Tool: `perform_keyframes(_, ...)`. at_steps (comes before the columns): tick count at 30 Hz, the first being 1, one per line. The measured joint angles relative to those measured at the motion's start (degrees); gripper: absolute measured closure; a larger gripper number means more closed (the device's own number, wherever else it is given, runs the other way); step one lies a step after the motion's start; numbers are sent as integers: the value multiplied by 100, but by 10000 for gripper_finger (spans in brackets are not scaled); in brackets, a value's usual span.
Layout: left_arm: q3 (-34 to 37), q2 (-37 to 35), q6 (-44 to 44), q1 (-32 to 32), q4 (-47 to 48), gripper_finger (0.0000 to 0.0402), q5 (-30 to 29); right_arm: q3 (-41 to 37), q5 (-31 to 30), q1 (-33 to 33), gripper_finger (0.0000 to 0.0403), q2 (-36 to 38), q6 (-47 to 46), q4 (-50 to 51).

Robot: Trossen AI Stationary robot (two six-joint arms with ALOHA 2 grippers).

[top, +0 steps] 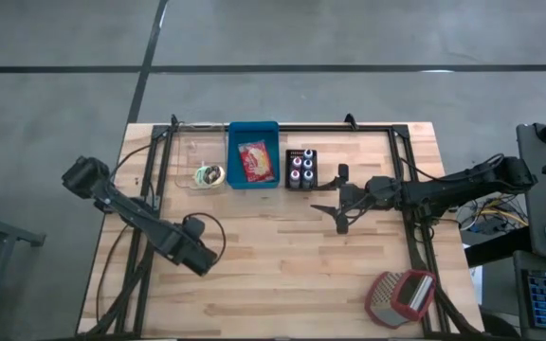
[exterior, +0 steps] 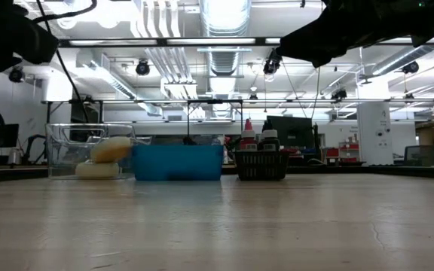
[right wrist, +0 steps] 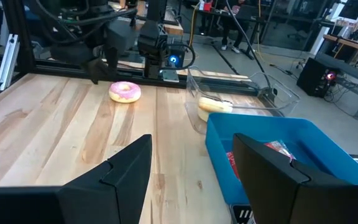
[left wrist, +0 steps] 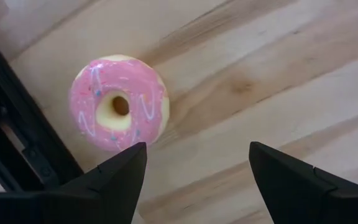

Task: Pick & Place Food Item
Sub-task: Put the pink donut into the transparent bin

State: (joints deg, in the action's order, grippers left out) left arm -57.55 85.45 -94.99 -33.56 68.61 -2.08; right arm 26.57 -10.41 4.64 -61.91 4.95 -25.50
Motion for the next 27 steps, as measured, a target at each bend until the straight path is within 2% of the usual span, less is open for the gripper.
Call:
perform_keyframes(5, 339, -112, -21, 0, -231, 115, -1, 0, 2, 0, 181, 0, 0, 0)
perform_keyframes(18, 1951, -1165, -267, 55, -1550, 115, 165, 0, 2, 1, 181, 0, 0, 0)
perform_keyframes(27, 2474, -1271, -390, 66, -2099, 115, 216, 0, 2, 1, 181, 0, 0, 0)
